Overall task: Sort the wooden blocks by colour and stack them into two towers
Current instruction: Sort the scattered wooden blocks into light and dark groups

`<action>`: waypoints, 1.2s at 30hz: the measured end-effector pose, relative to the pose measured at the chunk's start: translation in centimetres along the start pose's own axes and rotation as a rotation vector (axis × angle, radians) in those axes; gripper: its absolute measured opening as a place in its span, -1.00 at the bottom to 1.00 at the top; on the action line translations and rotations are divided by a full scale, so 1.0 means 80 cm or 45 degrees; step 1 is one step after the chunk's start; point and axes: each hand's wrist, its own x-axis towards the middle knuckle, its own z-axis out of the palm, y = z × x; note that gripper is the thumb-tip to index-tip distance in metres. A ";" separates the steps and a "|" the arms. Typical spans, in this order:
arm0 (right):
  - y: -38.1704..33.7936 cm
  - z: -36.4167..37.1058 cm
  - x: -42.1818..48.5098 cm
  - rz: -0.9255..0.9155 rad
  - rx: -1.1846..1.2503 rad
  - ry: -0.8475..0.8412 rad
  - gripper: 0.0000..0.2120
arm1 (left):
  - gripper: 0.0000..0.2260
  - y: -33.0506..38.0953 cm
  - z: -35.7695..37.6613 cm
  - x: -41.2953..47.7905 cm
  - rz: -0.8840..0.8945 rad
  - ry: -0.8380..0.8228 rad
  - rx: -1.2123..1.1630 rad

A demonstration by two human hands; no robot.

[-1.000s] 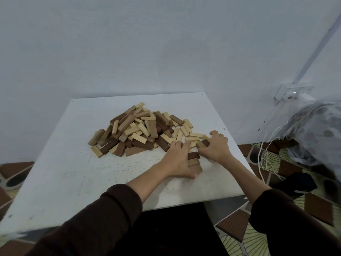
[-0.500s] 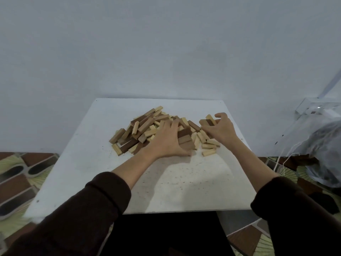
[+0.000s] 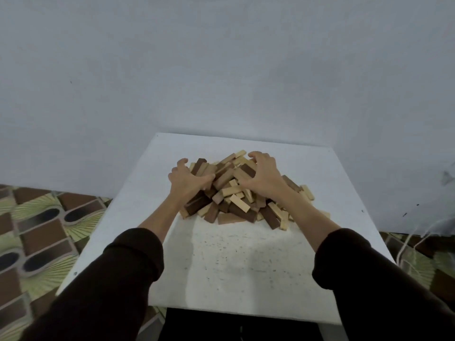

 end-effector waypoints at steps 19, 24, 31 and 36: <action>0.028 0.039 0.005 -0.338 -0.644 -0.102 -0.44 | -0.03 -0.036 0.013 0.005 0.341 -0.124 0.406; 0.030 0.039 0.006 -0.337 -0.630 -0.103 -0.42 | -0.13 -0.039 0.014 0.009 0.413 -0.102 0.429; 0.032 0.038 0.006 -0.365 -0.599 -0.085 -0.43 | -0.19 -0.039 0.015 0.011 0.406 -0.111 0.462; 0.034 0.037 0.009 -0.359 -0.554 -0.102 -0.42 | -0.38 -0.039 0.013 0.015 0.419 -0.126 0.447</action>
